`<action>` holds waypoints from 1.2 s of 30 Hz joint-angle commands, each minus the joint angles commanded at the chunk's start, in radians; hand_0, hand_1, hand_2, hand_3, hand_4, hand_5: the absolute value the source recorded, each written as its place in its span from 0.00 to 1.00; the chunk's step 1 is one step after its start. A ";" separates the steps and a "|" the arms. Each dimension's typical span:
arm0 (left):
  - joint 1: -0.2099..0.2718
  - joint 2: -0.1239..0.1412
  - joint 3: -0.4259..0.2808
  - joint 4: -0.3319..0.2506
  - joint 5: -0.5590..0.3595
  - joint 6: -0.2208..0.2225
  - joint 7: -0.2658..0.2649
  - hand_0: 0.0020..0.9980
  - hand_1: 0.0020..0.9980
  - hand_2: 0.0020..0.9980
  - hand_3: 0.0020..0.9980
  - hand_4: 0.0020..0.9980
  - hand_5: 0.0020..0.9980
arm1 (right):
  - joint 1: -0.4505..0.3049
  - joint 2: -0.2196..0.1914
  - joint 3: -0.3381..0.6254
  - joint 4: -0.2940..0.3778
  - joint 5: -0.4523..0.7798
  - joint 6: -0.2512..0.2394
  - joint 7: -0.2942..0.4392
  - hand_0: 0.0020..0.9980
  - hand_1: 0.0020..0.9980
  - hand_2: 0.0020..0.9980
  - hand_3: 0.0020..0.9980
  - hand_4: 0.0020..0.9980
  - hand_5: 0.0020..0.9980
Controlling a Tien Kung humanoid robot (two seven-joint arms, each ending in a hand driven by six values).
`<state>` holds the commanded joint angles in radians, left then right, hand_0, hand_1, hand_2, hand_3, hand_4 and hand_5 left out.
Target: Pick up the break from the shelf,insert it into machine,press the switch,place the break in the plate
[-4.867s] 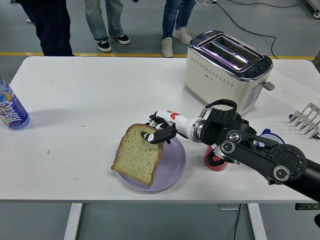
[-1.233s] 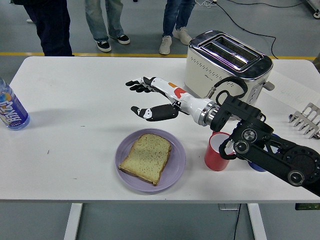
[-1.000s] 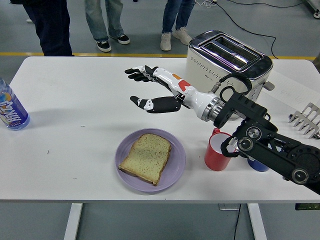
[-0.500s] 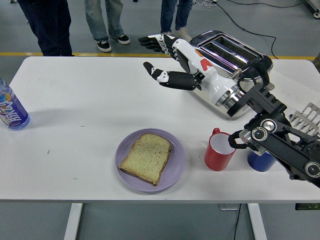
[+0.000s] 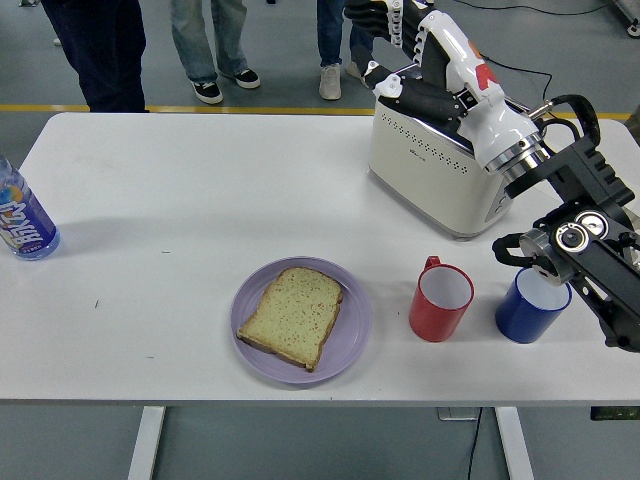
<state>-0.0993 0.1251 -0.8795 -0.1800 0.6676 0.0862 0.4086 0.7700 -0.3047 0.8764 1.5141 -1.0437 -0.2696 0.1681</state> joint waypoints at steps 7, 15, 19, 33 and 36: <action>0.004 0.000 0.001 0.000 0.002 0.001 0.000 0.33 0.44 0.59 0.72 0.59 1.00 | -0.033 -0.011 0.070 0.004 0.039 -0.025 0.029 0.87 0.78 0.75 0.71 0.54 0.16; 0.008 0.000 -0.002 0.000 0.008 0.000 0.000 0.33 0.44 0.59 0.72 0.59 1.00 | -0.082 -0.020 0.160 0.006 0.091 -0.039 0.043 0.86 0.78 0.75 0.70 0.53 0.16; 0.008 -0.001 -0.003 0.000 0.008 0.000 0.000 0.33 0.44 0.59 0.72 0.59 1.00 | -0.106 -0.019 0.209 0.003 0.116 -0.042 0.052 0.87 0.78 0.74 0.70 0.53 0.16; 0.005 -0.003 -0.001 0.000 0.005 -0.001 0.000 0.33 0.44 0.59 0.72 0.59 1.00 | -0.182 -0.015 0.354 -0.008 0.229 -0.045 0.080 0.86 0.78 0.74 0.70 0.52 0.13; 0.005 -0.003 0.002 0.000 0.003 -0.001 0.000 0.34 0.44 0.59 0.72 0.58 1.00 | -0.204 -0.016 0.393 -0.015 0.285 -0.033 0.084 0.86 0.77 0.74 0.68 0.51 0.12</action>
<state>-0.0947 0.1216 -0.8779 -0.1800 0.6701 0.0856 0.4083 0.5663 -0.3205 1.2698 1.4996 -0.7590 -0.3029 0.2523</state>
